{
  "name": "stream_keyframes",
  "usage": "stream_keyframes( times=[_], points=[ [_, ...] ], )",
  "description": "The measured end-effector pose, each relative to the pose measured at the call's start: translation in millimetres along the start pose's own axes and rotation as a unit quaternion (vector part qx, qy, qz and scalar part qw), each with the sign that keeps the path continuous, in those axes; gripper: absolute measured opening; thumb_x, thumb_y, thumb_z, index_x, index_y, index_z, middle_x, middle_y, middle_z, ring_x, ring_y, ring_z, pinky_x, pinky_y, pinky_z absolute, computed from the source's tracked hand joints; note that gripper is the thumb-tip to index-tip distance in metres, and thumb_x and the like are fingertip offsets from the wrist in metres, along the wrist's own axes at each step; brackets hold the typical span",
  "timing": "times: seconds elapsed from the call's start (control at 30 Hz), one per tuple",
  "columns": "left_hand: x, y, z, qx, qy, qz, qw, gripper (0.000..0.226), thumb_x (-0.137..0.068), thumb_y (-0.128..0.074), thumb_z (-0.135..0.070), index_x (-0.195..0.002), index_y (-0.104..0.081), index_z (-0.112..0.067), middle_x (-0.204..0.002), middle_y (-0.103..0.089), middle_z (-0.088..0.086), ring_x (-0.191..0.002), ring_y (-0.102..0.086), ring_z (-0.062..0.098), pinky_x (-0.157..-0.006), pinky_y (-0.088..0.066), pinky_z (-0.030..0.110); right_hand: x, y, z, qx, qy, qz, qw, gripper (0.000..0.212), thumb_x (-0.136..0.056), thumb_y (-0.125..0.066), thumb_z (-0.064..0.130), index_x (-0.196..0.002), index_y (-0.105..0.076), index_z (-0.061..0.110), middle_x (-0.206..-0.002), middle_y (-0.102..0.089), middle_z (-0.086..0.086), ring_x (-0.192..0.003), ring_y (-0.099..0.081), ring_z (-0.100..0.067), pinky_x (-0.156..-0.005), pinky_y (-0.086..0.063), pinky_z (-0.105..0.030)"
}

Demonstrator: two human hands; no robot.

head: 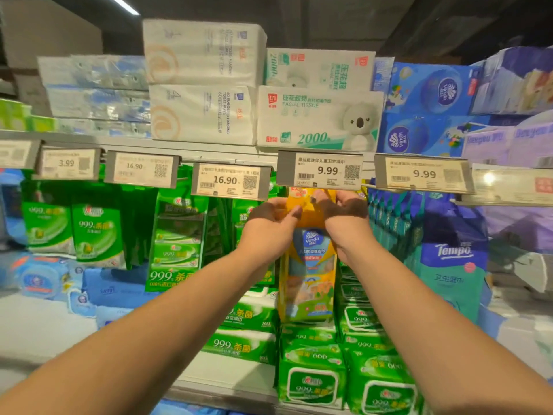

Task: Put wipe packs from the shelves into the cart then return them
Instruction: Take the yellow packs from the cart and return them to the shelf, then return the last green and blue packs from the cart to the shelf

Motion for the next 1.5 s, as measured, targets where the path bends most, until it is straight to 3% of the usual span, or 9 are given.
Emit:
stream_keyframes(
  times=[0.2,0.43,0.6,0.77,0.97,1.1,1.23,1.4,1.5],
  points=[
    [-9,-6,-2,-0.053,0.06,0.054,0.995,0.05,-0.092,-0.069,-0.021,-0.138,-0.051,-0.016,-0.127,-0.064,0.006,-0.113,-0.064,0.023,-0.103,-0.051,0.044,-34,-5,0,0.147,0.061,-0.009,0.987,0.032,-0.086,-0.065,0.034,-0.107,-0.073,0.011,-0.115,-0.072,-0.013,-0.11,-0.063,-0.034,-0.091,-0.05,-0.037],
    [-2,-2,10,-0.113,0.067,0.038,0.991,0.015,-0.089,-0.068,-0.034,-0.094,-0.062,-0.021,-0.096,-0.072,0.002,-0.093,-0.071,0.021,-0.085,-0.059,0.046,-65,-15,-26,0.17,0.023,-0.017,0.985,0.025,-0.079,-0.06,0.043,-0.093,-0.068,0.023,-0.108,-0.071,-0.015,-0.107,-0.062,-0.037,-0.094,-0.051,-0.047],
    [18,-4,18,-0.196,0.088,0.066,0.974,0.029,-0.088,-0.065,-0.042,-0.073,-0.057,-0.018,-0.073,-0.065,-0.001,-0.068,-0.062,0.014,-0.06,-0.048,0.027,-13,10,-27,0.174,-0.052,-0.071,0.981,0.027,-0.082,-0.065,0.04,-0.093,-0.054,0.018,-0.112,-0.062,-0.012,-0.108,-0.058,-0.03,-0.097,-0.047,-0.041],
    [53,-6,21,-0.239,0.113,0.103,0.959,0.046,-0.084,-0.069,-0.038,-0.049,-0.05,-0.015,-0.049,-0.047,-0.006,-0.057,-0.044,0.021,-0.051,-0.031,0.027,55,40,-28,0.227,-0.096,0.002,0.969,0.031,-0.086,-0.059,0.037,-0.085,-0.068,0.007,-0.087,-0.066,-0.012,-0.092,-0.062,-0.032,-0.074,-0.045,-0.033],
    [122,-7,-7,-0.292,0.06,0.172,0.939,0.047,-0.086,-0.066,-0.037,-0.053,-0.043,-0.012,-0.057,-0.05,0.005,-0.077,-0.057,0.034,-0.06,-0.038,0.033,147,79,-3,0.253,-0.132,0.043,0.958,0.036,-0.09,-0.056,0.034,-0.064,-0.056,0.01,-0.076,-0.059,-0.011,-0.081,-0.056,-0.029,-0.068,-0.038,-0.037],
    [194,-22,-23,-0.289,0.003,0.238,0.927,0.045,-0.086,-0.065,-0.035,-0.052,-0.047,-0.01,-0.086,-0.069,0.023,-0.098,-0.066,0.039,-0.071,-0.049,0.036,228,126,18,0.31,-0.152,-0.005,0.938,0.039,-0.094,-0.053,0.039,-0.094,-0.071,0.004,-0.095,-0.069,-0.017,-0.084,-0.061,-0.03,-0.062,-0.041,-0.026],
    [292,-58,-35,-0.352,-0.119,0.364,0.854,0.046,-0.099,-0.048,-0.039,-0.096,-0.07,0.002,-0.108,-0.068,0.026,-0.103,-0.065,0.039,-0.075,-0.049,0.034,332,186,27,0.368,-0.18,-0.056,0.91,0.039,-0.095,-0.052,0.038,-0.096,-0.069,0.002,-0.098,-0.07,-0.015,-0.092,-0.065,-0.03,-0.076,-0.053,-0.027],
    [458,-104,-47,-0.325,-0.223,0.518,0.759,0.071,-0.096,-0.02,-0.054,-0.095,-0.07,-0.003,-0.109,-0.068,0.025,-0.104,-0.062,0.037,-0.07,-0.04,0.032,501,290,38,0.461,-0.273,-0.099,0.839,0.026,-0.093,-0.054,0.02,-0.109,-0.07,0.007,-0.107,-0.07,-0.02,-0.104,-0.065,-0.033,-0.077,-0.048,-0.038],
    [558,-124,-55,-0.312,-0.251,0.574,0.715,0.062,-0.094,-0.038,-0.053,-0.103,-0.071,-0.002,-0.108,-0.069,0.022,-0.101,-0.065,0.037,-0.075,-0.049,0.033,604,360,45,0.478,-0.382,-0.154,0.776,0.025,-0.092,-0.059,0.03,-0.088,-0.066,0.006,-0.08,-0.063,-0.009,-0.086,-0.062,-0.027,-0.069,-0.049,-0.032]
  ],
)
Point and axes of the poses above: each hand's wrist, its own x-axis away from the middle knuckle, its own y-axis out of the back of the hand, z = x × y, the point moved 7 cm from there along -x, towards the middle knuckle
